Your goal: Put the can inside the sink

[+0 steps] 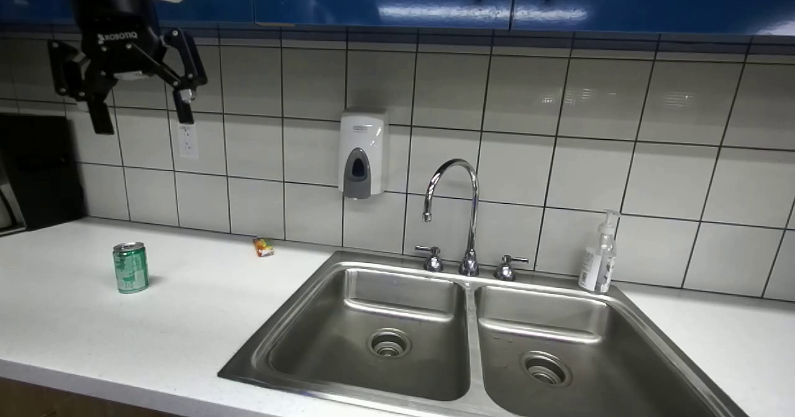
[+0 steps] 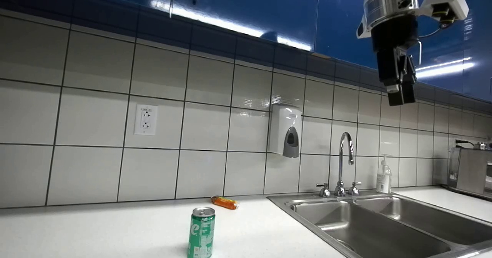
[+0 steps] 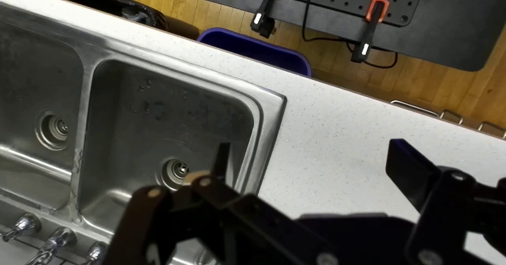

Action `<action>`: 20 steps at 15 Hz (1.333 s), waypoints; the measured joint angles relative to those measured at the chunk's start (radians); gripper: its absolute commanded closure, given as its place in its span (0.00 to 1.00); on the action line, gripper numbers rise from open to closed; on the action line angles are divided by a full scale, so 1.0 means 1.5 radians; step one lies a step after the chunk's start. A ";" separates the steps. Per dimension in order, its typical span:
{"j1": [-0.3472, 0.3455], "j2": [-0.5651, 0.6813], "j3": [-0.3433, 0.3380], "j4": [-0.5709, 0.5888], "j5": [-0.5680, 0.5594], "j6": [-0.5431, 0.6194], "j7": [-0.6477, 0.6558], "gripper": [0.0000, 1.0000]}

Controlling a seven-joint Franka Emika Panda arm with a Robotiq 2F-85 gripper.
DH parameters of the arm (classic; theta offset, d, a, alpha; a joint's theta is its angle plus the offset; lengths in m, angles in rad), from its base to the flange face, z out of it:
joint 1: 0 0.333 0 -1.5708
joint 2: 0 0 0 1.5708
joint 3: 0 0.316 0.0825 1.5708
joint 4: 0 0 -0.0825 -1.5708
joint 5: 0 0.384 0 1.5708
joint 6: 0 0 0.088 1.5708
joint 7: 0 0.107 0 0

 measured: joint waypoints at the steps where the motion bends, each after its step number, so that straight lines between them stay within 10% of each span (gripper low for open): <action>1: 0.010 0.000 0.005 -0.004 0.013 0.001 0.010 0.00; 20: 0.078 0.100 0.213 -0.084 0.139 0.208 0.280 0.00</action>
